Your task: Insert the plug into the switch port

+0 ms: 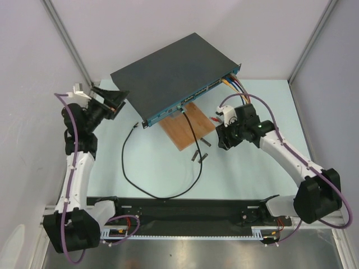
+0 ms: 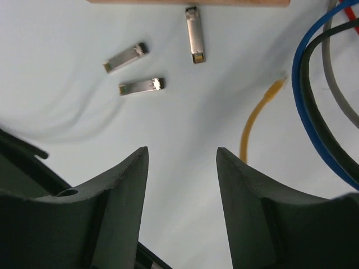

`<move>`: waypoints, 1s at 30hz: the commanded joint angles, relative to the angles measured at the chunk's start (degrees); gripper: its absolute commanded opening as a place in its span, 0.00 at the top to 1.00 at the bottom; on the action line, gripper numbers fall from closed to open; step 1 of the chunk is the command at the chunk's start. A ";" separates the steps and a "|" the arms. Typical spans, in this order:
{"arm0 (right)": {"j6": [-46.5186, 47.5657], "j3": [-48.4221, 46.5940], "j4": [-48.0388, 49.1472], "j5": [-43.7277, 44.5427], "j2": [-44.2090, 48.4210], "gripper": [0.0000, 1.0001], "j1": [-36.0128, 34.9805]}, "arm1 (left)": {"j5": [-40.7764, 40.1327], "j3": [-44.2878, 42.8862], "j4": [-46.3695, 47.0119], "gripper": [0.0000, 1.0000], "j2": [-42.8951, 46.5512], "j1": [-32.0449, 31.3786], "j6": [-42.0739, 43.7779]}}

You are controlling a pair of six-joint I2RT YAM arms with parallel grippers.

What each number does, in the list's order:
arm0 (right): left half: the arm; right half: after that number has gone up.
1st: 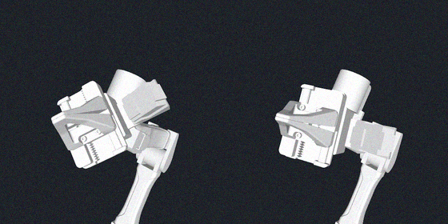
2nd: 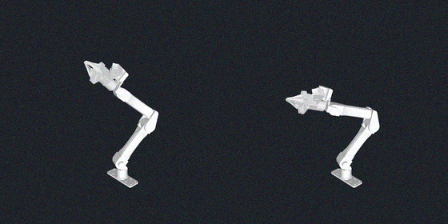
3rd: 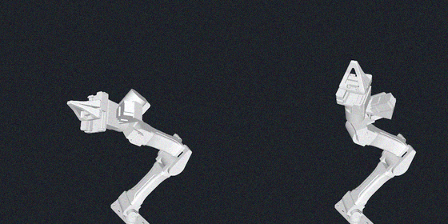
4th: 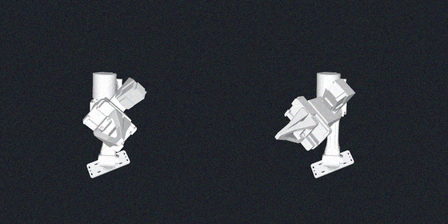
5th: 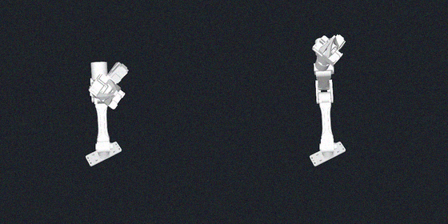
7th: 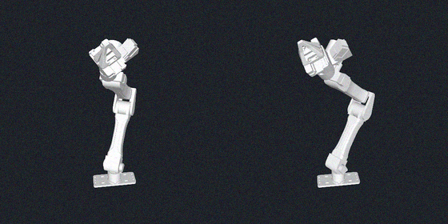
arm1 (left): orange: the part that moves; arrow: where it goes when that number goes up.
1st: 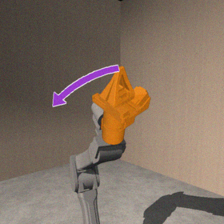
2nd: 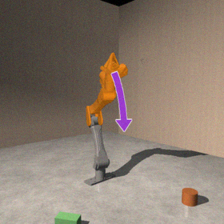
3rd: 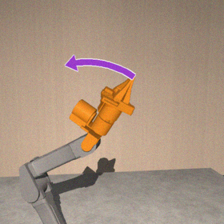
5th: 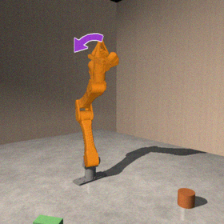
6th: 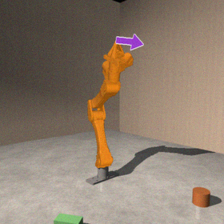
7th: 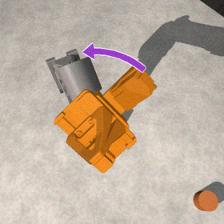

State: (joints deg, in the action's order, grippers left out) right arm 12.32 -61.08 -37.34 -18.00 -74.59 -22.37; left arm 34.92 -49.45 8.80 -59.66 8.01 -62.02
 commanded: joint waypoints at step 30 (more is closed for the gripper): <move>-3.61 -7.91 18.09 15.19 -30.96 0.43 -9.62 | 1.73 -4.78 0.26 0.03 3.67 5.35 3.40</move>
State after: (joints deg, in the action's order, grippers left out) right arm 10.09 -66.43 -20.88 -3.90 -103.18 -31.57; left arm 36.21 -52.82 7.55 -55.88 12.80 -59.35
